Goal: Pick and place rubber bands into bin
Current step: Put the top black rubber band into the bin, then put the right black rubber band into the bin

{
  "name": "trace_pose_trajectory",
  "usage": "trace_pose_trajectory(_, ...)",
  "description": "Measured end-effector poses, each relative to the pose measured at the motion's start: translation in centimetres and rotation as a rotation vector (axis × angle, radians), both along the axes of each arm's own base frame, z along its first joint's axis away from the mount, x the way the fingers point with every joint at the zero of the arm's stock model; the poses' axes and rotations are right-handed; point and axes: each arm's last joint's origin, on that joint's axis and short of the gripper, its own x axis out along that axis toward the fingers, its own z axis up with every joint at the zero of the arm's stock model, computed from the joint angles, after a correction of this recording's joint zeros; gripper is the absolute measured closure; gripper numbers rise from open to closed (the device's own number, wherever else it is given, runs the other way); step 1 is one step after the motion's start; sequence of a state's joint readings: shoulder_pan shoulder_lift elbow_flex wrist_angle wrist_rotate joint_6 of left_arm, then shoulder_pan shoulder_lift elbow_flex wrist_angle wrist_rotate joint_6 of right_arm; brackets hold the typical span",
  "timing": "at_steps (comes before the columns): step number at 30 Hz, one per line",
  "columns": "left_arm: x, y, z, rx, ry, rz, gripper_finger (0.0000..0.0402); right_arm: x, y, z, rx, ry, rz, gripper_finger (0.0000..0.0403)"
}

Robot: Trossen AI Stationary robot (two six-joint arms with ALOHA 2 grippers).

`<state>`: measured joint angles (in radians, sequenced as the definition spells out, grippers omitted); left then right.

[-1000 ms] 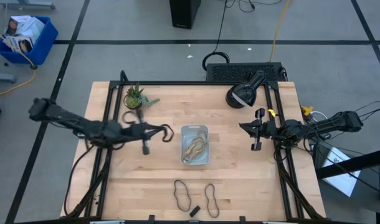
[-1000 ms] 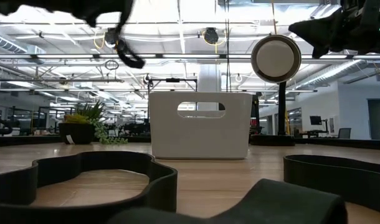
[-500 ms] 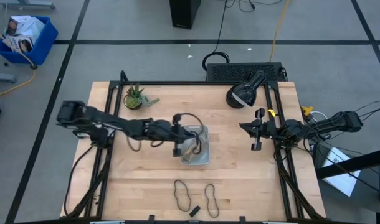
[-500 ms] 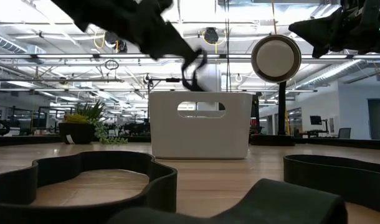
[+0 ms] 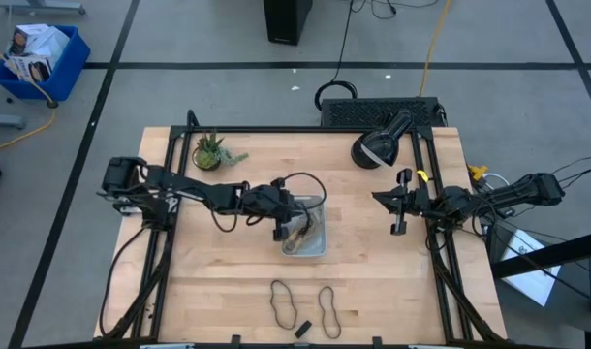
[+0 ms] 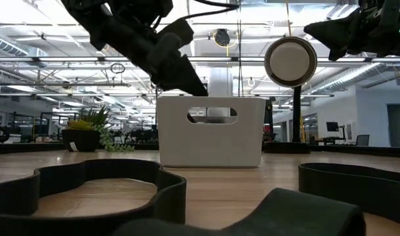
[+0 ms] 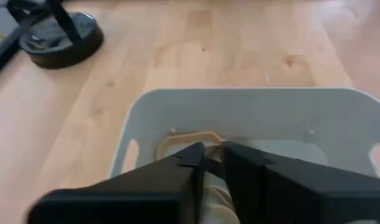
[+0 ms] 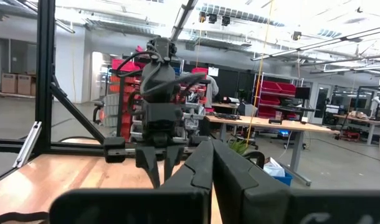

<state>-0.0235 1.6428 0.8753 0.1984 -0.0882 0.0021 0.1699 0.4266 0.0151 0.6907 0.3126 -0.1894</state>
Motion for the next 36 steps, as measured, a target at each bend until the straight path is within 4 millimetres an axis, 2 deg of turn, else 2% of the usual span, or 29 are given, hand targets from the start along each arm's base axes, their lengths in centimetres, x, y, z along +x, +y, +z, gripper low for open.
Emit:
trace_pose_trajectory(7,-0.1,-0.3,-0.1,0.006,0.013,-0.059,0.0232,0.0,0.0,0.0,-0.002,0.000,0.000,0.0403)
trace_pose_trajectory(10,-0.6,-0.7,1.2,0.064,-0.009,-0.075,0.0200,0.0,0.0,0.0,-0.002,0.000,0.000,0.0403)
trace_pose_trajectory(12,-1.3,-1.2,2.6,0.110,-0.035,-0.083,0.0198,0.0,0.0,0.0,-0.002,0.000,0.000,0.0403)
trace_pose_trajectory(15,-2.8,-2.0,4.5,0.183,-0.068,-0.084,0.0229,0.0,0.0,0.0,-0.002,0.000,0.000,0.0403)
trace_pose_trajectory(18,-4.7,-2.1,5.8,0.228,-0.125,-0.070,0.0294,0.0,0.0,0.0,-0.002,0.000,0.000,0.0403)
trace_pose_trajectory(21,-7.0,-1.8,6.4,0.223,-0.172,-0.065,0.0374,0.0,0.0,0.0,0.013,-0.001,0.004,0.0403)
trace_pose_trajectory(22,-7.9,-1.7,6.4,0.221,-0.186,-0.064,0.0387,0.0,0.0,0.0,0.018,-0.002,0.006,0.0403)
trace_pose_trajectory(25,-10.5,-1.7,5.4,0.217,-0.258,-0.075,0.0388,0.0,0.0,0.0,0.021,0.001,0.009,0.0403)
trace_pose_trajectory(30,-14.6,-1.9,2.4,0.205,-0.469,-0.172,0.0396,0.0,0.0,-0.1,0.018,0.005,0.008,0.0403)
trace_pose_trajectory(32,-15.9,-1.6,1.5,0.201,-0.543,-0.125,0.0397,0.0,0.0,-0.1,0.018,0.005,0.008,0.0403)
trace_pose_trajectory(36,-17.9,-0.9,0.2,0.213,-0.554,-0.025,0.0398,0.0,0.0,-0.1,0.024,0.011,0.010,0.0403)
